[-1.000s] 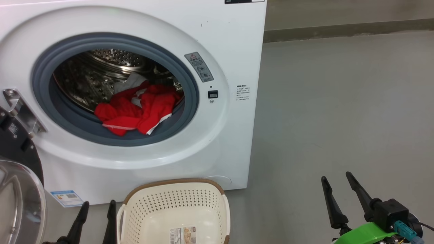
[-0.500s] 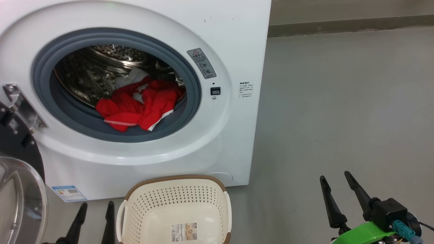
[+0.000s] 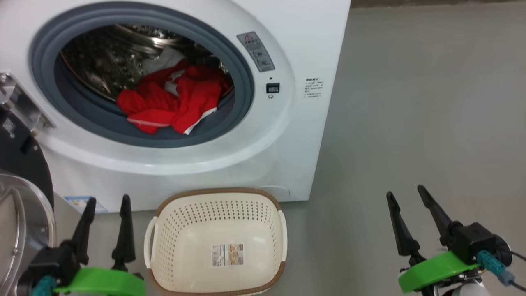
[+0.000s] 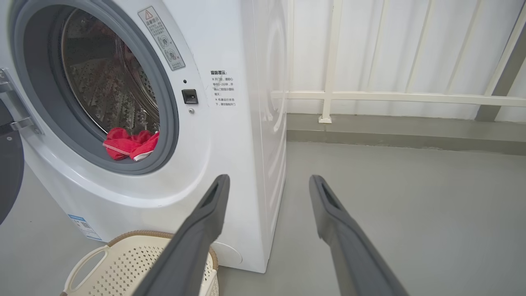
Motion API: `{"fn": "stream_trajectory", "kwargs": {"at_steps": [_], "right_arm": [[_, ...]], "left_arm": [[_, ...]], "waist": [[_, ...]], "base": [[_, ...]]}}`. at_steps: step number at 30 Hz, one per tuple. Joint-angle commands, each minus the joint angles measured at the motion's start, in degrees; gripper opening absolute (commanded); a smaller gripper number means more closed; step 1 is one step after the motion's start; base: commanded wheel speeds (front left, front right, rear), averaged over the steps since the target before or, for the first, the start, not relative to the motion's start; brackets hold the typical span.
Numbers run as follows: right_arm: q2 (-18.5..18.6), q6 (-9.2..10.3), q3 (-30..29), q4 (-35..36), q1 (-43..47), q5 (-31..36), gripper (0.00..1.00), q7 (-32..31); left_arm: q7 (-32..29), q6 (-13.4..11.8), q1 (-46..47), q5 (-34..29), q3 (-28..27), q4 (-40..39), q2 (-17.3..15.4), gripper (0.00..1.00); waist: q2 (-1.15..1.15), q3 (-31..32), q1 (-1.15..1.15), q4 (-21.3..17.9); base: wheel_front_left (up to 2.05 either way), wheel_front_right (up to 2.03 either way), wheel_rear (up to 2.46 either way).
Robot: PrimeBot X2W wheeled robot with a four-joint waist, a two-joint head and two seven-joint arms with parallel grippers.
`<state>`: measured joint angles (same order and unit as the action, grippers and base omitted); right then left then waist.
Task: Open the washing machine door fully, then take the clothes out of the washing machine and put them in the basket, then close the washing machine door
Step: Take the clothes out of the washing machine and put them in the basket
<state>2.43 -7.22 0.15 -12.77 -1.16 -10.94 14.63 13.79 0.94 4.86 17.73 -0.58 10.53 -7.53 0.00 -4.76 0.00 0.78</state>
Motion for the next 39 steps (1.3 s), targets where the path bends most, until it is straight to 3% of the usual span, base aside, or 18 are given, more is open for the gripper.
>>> {"fn": "stream_trajectory", "kwargs": {"at_steps": [1, 19, 39], "right_arm": [[0.4, -0.26, 1.1, 2.0, -3.5, 0.4, 1.00, 0.4], [0.4, -0.26, 1.4, 4.0, -10.2, 1.0, 1.00, 0.4], [0.7, -0.26, 2.7, 4.6, -15.9, 0.8, 1.00, 0.4]], "left_arm": [[0.7, -0.6, 4.4, -0.2, -1.8, -0.2, -0.8, 1.00], [1.2, -1.6, 26.5, -2.8, -0.2, 10.3, -0.2, 1.00], [1.2, -0.9, 52.3, -5.7, 1.3, 31.9, -2.3, 1.00]], "waist": [[0.00, -3.5, 0.00, 1.3], [0.00, -16.0, 0.00, 0.6], [0.00, -26.8, 0.00, -2.2]], "base": [[0.00, 0.00, 0.00], [0.00, 0.00, 0.00], [0.00, 0.00, 0.00]]}}
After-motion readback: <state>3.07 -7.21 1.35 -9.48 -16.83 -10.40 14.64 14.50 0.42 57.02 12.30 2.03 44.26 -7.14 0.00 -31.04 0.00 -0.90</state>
